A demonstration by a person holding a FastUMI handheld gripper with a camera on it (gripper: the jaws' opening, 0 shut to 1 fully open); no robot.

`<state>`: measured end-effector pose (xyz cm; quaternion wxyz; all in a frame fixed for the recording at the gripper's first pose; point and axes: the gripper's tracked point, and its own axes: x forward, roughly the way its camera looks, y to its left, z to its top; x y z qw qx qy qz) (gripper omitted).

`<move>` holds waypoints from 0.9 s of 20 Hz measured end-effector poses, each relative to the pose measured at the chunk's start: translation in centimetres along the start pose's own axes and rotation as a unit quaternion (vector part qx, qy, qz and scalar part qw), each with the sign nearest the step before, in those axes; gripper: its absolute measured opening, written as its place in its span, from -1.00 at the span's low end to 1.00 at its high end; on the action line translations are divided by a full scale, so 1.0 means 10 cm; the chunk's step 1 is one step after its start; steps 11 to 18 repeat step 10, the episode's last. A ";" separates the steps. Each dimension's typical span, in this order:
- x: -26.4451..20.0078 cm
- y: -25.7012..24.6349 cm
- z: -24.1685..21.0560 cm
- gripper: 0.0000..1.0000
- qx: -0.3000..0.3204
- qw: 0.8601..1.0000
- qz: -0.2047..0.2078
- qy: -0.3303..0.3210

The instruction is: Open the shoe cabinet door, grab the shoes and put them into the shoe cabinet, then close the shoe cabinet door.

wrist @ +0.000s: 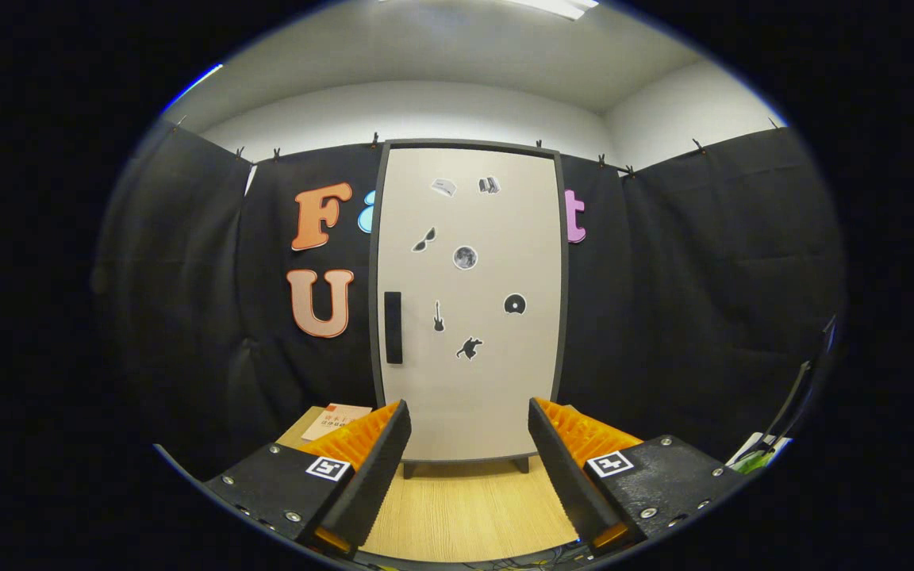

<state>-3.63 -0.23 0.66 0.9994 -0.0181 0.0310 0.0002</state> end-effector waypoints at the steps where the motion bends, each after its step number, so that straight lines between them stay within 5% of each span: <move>1: 0.00 0.00 0.00 0.86 -0.001 1.000 0.000 0.001; 18: 0.00 0.01 0.03 0.86 -0.001 1.000 0.005 0.003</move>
